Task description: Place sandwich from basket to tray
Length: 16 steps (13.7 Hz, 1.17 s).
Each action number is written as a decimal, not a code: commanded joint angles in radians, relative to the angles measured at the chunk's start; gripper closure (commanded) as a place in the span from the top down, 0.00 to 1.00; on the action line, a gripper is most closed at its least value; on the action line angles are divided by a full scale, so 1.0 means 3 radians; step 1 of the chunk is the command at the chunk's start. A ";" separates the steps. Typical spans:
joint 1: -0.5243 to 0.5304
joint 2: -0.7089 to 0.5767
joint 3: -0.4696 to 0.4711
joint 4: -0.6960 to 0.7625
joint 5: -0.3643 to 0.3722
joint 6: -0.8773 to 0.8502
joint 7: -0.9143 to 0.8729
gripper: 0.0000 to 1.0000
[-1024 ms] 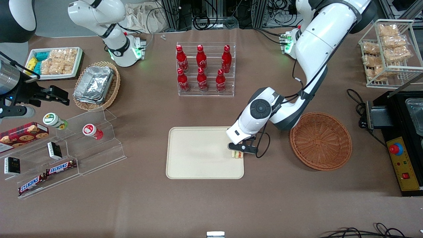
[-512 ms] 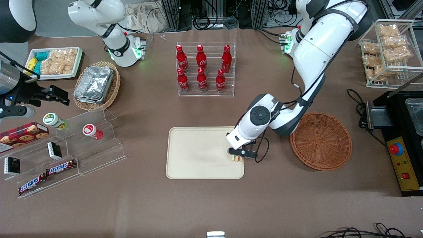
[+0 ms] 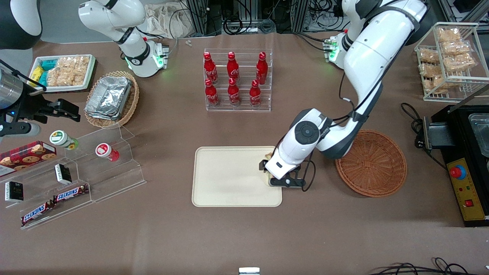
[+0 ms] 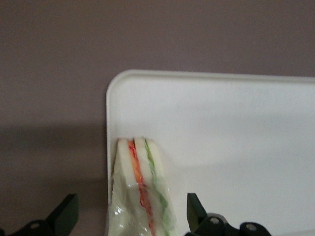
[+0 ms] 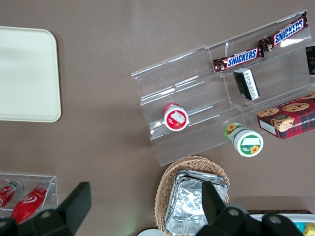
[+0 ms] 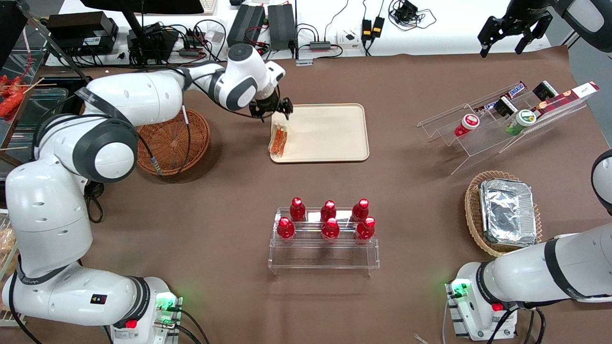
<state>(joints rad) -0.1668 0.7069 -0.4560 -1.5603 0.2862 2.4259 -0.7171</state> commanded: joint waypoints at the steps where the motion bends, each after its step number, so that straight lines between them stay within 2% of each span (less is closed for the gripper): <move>1: 0.0197 -0.0387 0.0001 -0.0015 -0.0003 -0.0338 -0.0105 0.99; 5: 0.0483 -0.0831 -0.0019 0.0001 -0.0131 -0.0947 -0.0054 0.99; 8: 0.0632 -0.1082 -0.0019 -0.0004 -0.0233 -0.1162 -0.0028 0.99; 11: 0.0775 -0.1348 0.0001 0.0098 -0.0564 -0.1820 0.0517 0.99; 13: 0.0817 -0.1511 0.0032 0.0159 -0.0642 -0.2245 0.0763 0.99; 16: 0.0649 -0.1859 0.0664 0.0129 -0.0886 -0.2732 0.1319 0.99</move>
<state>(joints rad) 0.0597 0.2224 -0.3654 -1.5080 0.0796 1.6763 -0.4374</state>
